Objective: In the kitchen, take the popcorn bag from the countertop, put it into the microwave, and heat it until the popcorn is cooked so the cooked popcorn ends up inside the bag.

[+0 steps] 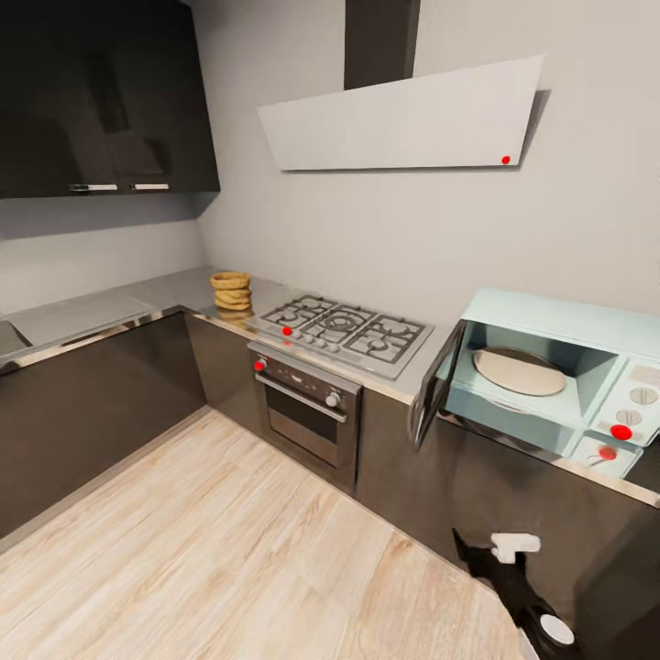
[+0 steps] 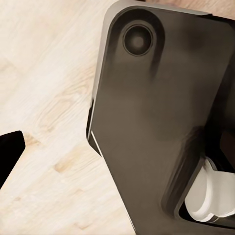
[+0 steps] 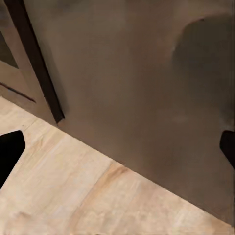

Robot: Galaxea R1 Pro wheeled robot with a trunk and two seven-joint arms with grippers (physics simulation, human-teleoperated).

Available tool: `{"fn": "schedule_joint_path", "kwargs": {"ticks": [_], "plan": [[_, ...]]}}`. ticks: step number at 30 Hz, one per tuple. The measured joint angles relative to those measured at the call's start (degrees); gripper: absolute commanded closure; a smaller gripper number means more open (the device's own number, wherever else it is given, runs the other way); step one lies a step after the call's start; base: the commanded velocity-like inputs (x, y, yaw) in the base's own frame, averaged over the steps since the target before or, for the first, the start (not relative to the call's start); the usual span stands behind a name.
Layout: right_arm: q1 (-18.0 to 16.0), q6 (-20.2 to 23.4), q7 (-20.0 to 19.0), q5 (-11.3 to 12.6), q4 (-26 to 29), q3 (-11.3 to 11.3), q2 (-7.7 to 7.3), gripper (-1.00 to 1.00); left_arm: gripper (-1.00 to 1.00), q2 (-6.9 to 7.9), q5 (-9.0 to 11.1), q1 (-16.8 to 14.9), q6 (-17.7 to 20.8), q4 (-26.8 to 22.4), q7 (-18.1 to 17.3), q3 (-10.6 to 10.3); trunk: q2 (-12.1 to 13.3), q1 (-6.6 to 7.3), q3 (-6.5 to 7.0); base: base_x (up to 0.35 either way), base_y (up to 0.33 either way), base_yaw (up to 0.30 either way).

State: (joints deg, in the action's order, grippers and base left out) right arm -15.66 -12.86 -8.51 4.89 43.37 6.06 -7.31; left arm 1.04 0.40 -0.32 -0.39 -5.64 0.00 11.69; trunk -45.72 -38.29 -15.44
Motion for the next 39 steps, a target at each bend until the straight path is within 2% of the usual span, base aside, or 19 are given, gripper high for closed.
{"fn": "schedule_joint_path", "kwargs": {"ticks": [3,6,10,11,13,16,18,20,24,39], "plan": [[0.0,-0.2,0.1,0.0,-15.5,0.0,-0.24,-1.0,-1.0,0.01,0.0,0.0,0.0,0.0,0.0,0.0,0.0,0.0,0.0,0.0,0.0,0.0],[0.0,-0.1,0.1,-0.1,-28.2,-0.3,-0.47,-1.0,-1.0,0.07,0.0,0.0,0.0,0.0,0.0,0.0,0.0,0.0,0.0,0.0,0.0,0.0],[0.1,-0.1,0.1,-0.1,-43.3,-0.8,-0.49,-1.0,-1.0,0.1,0.0,0.0,0.0,0.0,0.0,0.0,0.0,0.0,0.0,0.0,0.0,0.0],[0.3,0.1,0.1,-0.1,-45.0,-1.0,-0.48,-1.0,-1.0,0.1,0.0,0.0,0.0,0.0,0.0,0.0,0.0,0.0,0.01,0.0,0.0,0.0],[1.3,0.3,0.2,-0.1,-46.6,-1.6,-0.48,-1.0,-1.0,0.1,0.0,0.0,0.0,0.0,0.0,0.0,0.0,0.0,0.01,0.0,0.0,0.0],[4.8,0.6,0.2,-0.7,-47.6,-2.4,0.03,-1.0,-1.0,0.06,0.0,0.0,0.0,0.0,0.0,0.0,0.0,0.01,0.0,0.0,0.0,0.0],[7.4,0.8,0.2,-1.9,-47.7,-2.8,1.19,-1.0,-1.0,0.03,0.0,0.0,0.0,0.0,0.0,0.0,0.0,0.0,0.01,0.0,0.0,0.0],[9.0,0.7,0.6,-4.8,-47.8,-3.3,2.15,-1.0,-1.0,0.03,0.0,0.0,0.0,0.0,0.0,0.0,0.0,0.0,0.01,0.0,0.0,0.0],[9.4,0.5,1.0,-6.2,-47.8,-3.4,2.39,-1.0,-1.0,0.15,0.0,0.0,0.0,0.0,0.0,0.0,0.0,0.0,0.01,0.0,0.049,0.0],[9.4,0.6,0.8,-6.4,-47.7,-3.5,2.48,-1.0,-1.0,0.19,0.0,0.0,0.0,0.0,-0.1,0.0,0.0,0.02,0.01,0.121,0.275,0.017]]}}
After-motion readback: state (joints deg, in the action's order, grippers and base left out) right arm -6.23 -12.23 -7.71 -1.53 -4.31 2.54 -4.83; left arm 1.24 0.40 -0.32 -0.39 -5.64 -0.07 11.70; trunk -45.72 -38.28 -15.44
